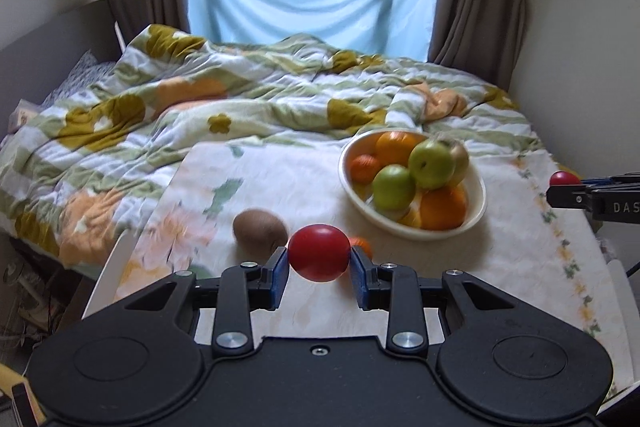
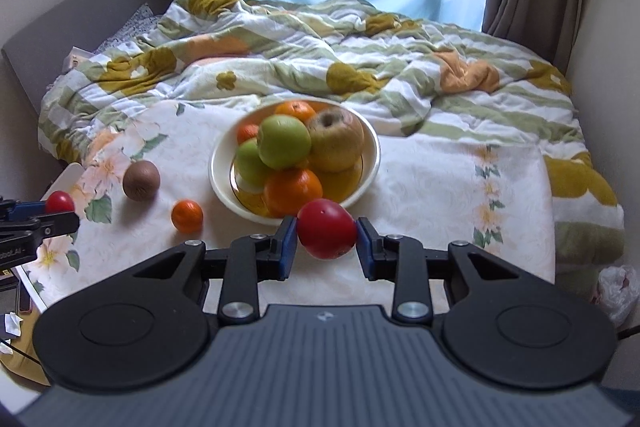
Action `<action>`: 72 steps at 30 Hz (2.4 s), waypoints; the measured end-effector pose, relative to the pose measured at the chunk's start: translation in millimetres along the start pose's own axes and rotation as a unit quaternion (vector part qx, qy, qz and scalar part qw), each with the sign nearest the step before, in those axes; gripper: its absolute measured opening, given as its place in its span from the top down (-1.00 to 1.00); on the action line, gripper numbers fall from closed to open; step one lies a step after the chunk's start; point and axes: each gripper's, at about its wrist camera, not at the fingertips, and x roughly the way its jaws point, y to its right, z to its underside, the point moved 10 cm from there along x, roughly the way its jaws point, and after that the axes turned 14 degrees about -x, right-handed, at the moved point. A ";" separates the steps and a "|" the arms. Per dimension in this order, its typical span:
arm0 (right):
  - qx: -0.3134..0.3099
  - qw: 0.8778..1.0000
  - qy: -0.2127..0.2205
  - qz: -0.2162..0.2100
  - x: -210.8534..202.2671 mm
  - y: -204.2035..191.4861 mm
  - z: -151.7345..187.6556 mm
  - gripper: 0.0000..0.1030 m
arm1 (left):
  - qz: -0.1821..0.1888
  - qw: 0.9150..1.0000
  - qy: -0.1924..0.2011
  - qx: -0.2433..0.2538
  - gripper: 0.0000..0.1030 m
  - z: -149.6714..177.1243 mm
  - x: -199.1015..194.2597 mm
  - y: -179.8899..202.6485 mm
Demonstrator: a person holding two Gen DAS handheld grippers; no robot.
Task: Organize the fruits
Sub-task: 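Carry both small red fruits to the white bowl and lower them in, then open both tools and withdraw them from the bowl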
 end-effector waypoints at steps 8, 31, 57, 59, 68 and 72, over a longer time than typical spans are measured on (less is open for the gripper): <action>0.002 1.000 0.016 0.014 -5.0 7.1 -36.5 0.09 | 0.042 0.999 0.003 0.029 0.30 -51.6 26.0 27.0; 0.082 0.995 -0.026 0.058 107.6 31.6 -101.0 0.09 | 0.115 0.981 -0.100 0.116 0.30 -94.1 198.8 63.8; 0.098 0.993 -0.051 0.051 157.6 42.1 -117.6 0.09 | 0.121 0.983 -0.076 0.118 -0.86 -112.3 176.4 33.6; 0.094 0.993 -0.056 0.044 166.6 39.1 -119.2 0.09 | 0.113 0.984 -0.075 0.117 -0.86 -112.9 173.3 26.1; 0.092 0.992 -0.077 0.034 200.3 34.8 -113.4 0.09 | 0.098 0.988 -0.075 0.098 -0.86 -112.5 165.7 -2.2; 0.095 0.992 -0.077 0.036 205.4 33.5 -110.4 0.08 | 0.090 0.989 -0.072 0.096 -0.86 -110.5 164.8 -11.2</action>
